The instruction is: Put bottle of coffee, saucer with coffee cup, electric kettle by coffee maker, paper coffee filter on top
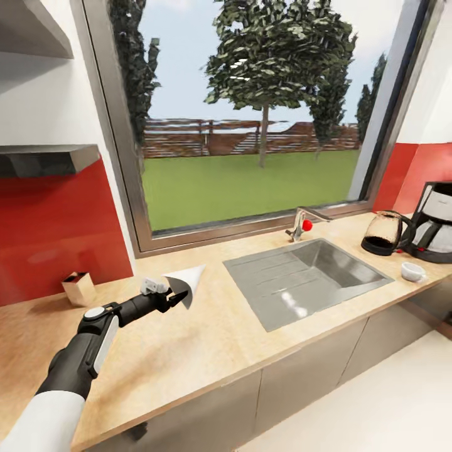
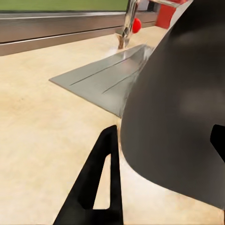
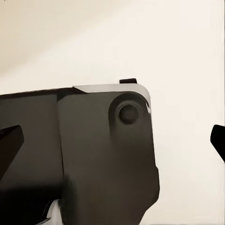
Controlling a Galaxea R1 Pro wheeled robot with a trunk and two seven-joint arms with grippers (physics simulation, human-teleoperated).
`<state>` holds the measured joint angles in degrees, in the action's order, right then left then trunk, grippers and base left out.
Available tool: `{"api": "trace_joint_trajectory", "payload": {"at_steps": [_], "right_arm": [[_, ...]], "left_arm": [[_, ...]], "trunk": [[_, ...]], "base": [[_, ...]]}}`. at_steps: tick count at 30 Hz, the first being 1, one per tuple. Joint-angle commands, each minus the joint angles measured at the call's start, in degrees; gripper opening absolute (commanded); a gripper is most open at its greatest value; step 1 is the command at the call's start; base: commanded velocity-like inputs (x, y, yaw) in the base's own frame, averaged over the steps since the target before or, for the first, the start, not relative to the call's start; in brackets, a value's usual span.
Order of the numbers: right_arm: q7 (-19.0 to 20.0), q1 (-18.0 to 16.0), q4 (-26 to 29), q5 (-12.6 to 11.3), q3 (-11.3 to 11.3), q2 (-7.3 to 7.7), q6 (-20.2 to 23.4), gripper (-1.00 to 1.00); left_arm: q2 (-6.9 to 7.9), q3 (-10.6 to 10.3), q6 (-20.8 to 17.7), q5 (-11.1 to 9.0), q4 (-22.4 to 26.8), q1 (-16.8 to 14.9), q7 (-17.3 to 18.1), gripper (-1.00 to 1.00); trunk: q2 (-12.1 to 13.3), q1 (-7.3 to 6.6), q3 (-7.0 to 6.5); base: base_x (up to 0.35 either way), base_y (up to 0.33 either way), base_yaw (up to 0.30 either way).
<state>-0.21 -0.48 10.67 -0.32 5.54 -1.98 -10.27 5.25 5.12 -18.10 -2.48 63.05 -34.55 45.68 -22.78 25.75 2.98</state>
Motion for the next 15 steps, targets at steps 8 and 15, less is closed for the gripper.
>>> {"api": "trace_joint_trajectory", "payload": {"at_steps": [8,15], "right_arm": [[0.03,-0.05,-0.03,-0.03,0.35,-0.05,-0.19,1.0],[0.03,-0.05,-0.03,-0.03,0.35,-0.05,-0.19,1.0]], "left_arm": [[0.02,0.07,-0.53,-0.25,0.05,-0.05,0.22,-1.0],[0.01,0.09,-0.53,-0.25,0.06,-0.02,0.2,-1.0]], "trunk": [[-0.14,0.04,0.12],[-0.14,0.04,0.12]], "base": [[0.044,-0.266,-0.263],[0.202,-0.224,-0.263]]}}
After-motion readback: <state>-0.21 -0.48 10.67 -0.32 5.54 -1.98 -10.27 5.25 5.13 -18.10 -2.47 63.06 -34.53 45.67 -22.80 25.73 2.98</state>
